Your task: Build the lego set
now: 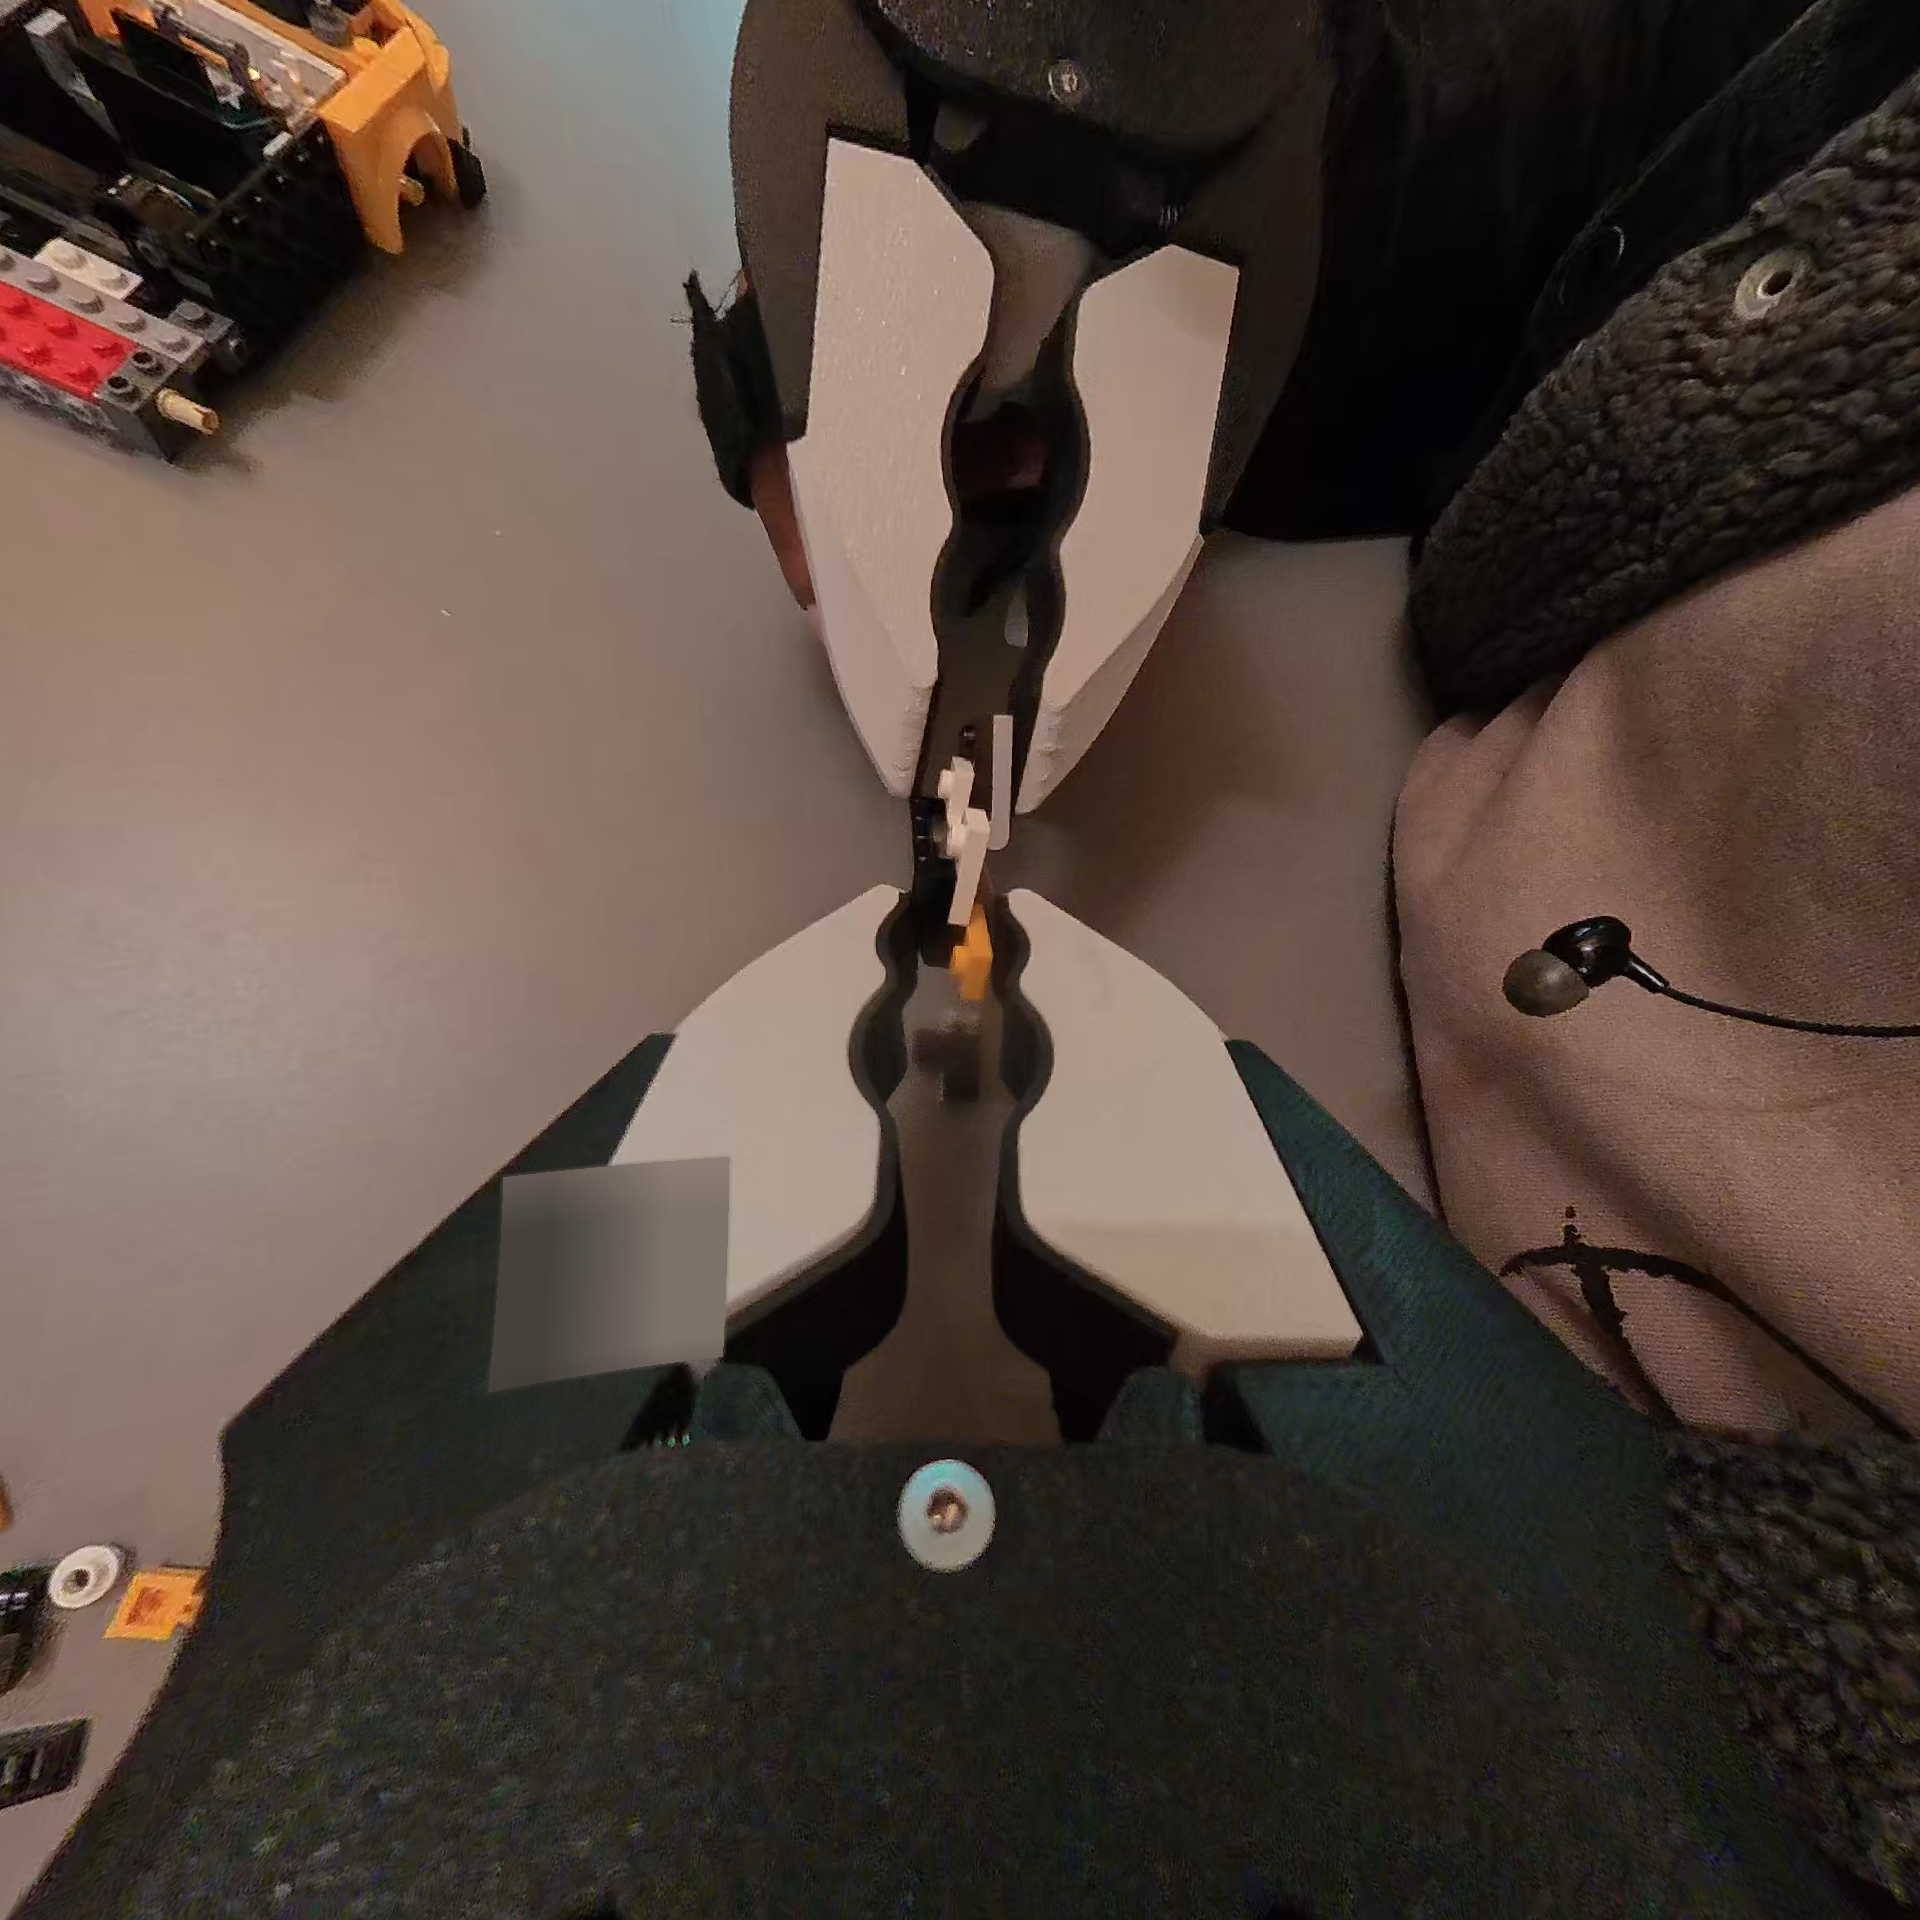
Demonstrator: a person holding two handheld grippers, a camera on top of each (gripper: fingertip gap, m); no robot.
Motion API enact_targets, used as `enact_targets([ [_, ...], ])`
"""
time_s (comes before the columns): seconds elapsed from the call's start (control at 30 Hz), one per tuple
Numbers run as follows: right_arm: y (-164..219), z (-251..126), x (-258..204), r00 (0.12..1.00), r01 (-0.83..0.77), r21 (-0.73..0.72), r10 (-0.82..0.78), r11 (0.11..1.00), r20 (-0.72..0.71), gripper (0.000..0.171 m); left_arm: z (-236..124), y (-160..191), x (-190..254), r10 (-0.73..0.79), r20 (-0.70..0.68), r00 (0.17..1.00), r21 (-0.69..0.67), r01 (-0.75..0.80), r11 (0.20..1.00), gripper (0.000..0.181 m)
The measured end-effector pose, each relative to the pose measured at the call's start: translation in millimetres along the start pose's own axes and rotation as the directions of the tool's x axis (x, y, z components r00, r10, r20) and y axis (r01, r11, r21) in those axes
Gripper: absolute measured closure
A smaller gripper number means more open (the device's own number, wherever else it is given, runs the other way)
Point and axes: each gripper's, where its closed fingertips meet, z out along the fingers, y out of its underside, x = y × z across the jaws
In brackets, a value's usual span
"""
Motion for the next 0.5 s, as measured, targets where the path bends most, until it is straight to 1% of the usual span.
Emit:
enact_targets([
  [0.07, 3, 1, -1, 1.0, 0.012, -0.042, -0.012, 0.999, -0.003, 0.156, 2, 2, 0, 0.008, 0.006, 1.0, -0.016, -0.007, 1.0, 0.168],
  [0.13, 9, 2, -1, 0.998, 0.048, -0.116, -0.051, 0.992, -0.021, 0.159, 5, 5, -2, 0.026, 0.037, 0.999, -0.048, -0.024, 0.999, 0.168],
  [0.3, 24, 7, -3, 0.992, 0.107, -0.264, -0.122, 0.959, -0.04, 0.159, 13, 16, -4, 0.059, 0.077, 0.995, -0.134, -0.049, 0.99, 0.168],
  [0.5, 37, 11, -10, 0.979, 0.186, -0.413, -0.205, 0.892, -0.003, 0.159, 21, 27, 0, 0.067, 0.061, 0.996, -0.214, -0.053, 0.975, 0.168],
])
